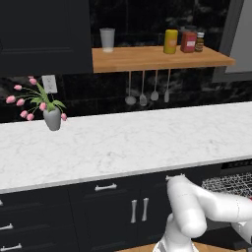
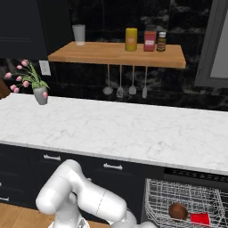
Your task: Pick up the cup and bowl from the counter, place them in the dishwasher, and close the dishwasher door.
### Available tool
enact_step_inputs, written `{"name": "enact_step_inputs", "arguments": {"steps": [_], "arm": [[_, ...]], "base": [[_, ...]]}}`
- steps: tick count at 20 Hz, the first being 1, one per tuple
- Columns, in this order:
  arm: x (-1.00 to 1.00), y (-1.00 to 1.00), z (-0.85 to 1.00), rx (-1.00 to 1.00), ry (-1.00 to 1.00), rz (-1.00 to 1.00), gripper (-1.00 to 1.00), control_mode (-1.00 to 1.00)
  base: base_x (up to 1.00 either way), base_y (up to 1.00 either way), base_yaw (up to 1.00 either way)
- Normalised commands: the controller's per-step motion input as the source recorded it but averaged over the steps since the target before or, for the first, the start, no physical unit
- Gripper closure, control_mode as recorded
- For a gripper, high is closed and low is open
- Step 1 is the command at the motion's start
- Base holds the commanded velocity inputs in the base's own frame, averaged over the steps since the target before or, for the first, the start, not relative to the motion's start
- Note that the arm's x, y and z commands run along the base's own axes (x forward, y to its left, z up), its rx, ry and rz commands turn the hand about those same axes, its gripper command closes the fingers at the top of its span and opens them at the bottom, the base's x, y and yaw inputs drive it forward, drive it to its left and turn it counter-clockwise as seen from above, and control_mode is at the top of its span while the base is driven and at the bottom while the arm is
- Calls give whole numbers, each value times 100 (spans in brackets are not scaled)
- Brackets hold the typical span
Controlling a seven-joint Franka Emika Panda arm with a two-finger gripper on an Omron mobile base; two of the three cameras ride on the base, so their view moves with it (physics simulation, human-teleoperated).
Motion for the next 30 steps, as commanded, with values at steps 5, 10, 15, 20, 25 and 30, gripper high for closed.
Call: {"name": "enact_step_inputs", "arguments": {"steps": [5,10,15,20,25,30], "arm": [[100,4,-53,-3,-16,0,-100,-100],[100,10,-31,4,-25,0,-100,-100],[100,15,-24,2,-25,0,-100,-100],[94,11,-24,4,-23,0,-100,-100],[-82,-46,-82,12,-13,0,-100,-100],[-100,-66,-67,6,-7,0,-100,-100]], "base": [[0,0,0],[0,0,0],[0,0,0],[0,0,0],[0,0,0],[0,0,0]]}}
